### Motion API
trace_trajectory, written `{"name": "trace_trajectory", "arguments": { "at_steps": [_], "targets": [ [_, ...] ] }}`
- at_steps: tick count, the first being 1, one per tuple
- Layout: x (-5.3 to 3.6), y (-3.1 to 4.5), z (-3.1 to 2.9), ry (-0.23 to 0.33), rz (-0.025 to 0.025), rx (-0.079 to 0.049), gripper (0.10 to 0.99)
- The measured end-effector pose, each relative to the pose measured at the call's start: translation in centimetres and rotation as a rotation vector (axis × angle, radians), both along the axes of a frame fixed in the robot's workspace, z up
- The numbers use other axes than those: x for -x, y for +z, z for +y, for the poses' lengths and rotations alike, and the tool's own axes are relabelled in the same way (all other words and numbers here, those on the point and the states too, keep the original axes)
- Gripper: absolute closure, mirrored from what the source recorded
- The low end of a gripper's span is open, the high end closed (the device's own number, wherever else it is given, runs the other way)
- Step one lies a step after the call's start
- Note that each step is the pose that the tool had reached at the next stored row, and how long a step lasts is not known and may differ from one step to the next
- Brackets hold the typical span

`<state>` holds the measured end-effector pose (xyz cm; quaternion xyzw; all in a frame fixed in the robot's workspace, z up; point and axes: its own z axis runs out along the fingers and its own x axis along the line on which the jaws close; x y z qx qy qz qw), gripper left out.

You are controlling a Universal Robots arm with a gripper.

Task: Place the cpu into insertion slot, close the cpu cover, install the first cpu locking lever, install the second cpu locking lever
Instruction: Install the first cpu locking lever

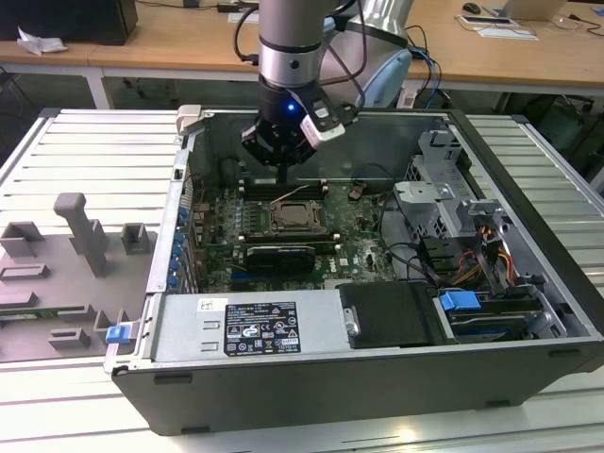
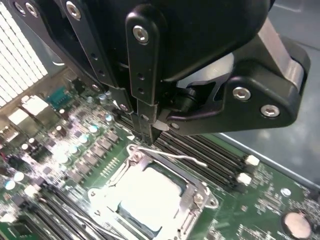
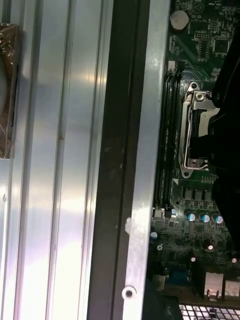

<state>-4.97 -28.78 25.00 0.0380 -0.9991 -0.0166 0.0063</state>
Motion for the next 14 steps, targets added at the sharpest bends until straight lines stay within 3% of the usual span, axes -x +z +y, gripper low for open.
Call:
{"name": "trace_trajectory", "arguments": {
  "at_steps": [1,3,5,10,14],
  "targets": [
    [-0.02,-0.03,0.00,0.000,0.0000,-0.001,0.980],
    [-0.02,-0.08,-0.09,0.000,0.0000,-0.029,0.980],
    [-0.07,-0.34,-0.21,0.000,-0.0001,-0.044,0.980],
    [-1.05,-1.39,-0.23,0.000,0.0001,-0.045,0.980],
    [-1.51,-1.74,-0.19,0.000,0.0002,-0.045,0.980]
  ]
}}
